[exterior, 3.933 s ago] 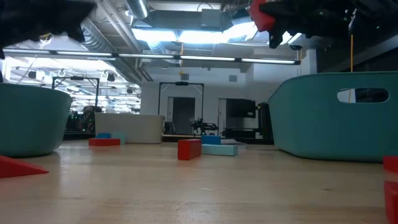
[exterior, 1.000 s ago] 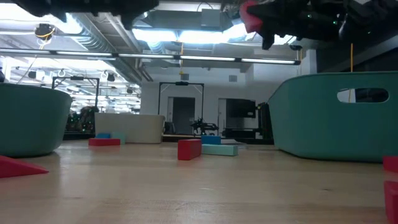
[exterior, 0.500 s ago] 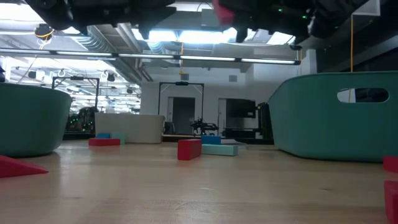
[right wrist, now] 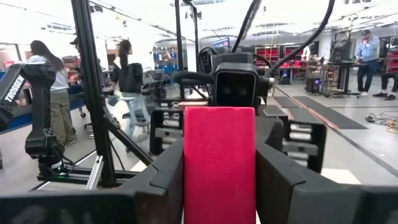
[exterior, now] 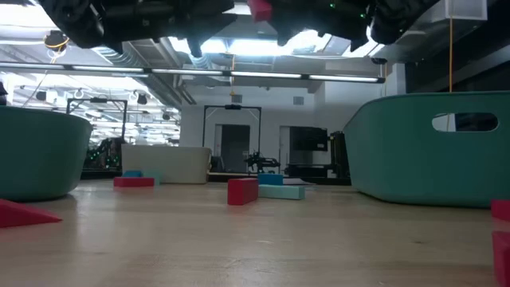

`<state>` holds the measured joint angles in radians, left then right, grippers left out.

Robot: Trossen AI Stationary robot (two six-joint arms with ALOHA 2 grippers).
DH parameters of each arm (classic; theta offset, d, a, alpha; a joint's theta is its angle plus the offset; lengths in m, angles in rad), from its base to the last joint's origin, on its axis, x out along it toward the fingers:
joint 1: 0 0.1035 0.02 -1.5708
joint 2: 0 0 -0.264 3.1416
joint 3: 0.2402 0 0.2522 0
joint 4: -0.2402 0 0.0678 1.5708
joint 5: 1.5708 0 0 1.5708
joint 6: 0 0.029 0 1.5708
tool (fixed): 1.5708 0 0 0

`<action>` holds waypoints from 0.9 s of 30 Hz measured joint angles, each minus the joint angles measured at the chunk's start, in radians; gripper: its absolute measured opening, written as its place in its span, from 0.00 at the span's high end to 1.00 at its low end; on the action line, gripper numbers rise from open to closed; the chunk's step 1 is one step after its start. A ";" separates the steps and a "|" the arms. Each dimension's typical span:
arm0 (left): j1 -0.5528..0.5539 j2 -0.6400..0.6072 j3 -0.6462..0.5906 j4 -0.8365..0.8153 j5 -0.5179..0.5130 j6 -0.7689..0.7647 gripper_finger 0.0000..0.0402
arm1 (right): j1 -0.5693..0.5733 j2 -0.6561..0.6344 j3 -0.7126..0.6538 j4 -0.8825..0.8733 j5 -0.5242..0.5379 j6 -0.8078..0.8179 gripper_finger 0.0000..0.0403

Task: Sort & place blocks by color
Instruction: Put the red block into the gray bin

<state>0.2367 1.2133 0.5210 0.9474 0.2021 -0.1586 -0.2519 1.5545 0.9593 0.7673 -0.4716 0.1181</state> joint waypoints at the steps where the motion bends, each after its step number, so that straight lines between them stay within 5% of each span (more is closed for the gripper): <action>1: -0.001 0.006 0.004 0.000 0.000 0.001 0.67 | 0.002 0.006 0.007 0.000 0.002 0.000 0.66; 27: -0.051 0.096 0.076 0.009 0.014 0.016 0.67 | 0.020 0.041 0.042 0.001 0.039 0.003 0.66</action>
<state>0.1854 1.3090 0.5972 0.9567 0.2164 -0.1423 -0.2321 1.5959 1.0012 0.7681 -0.4325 0.1215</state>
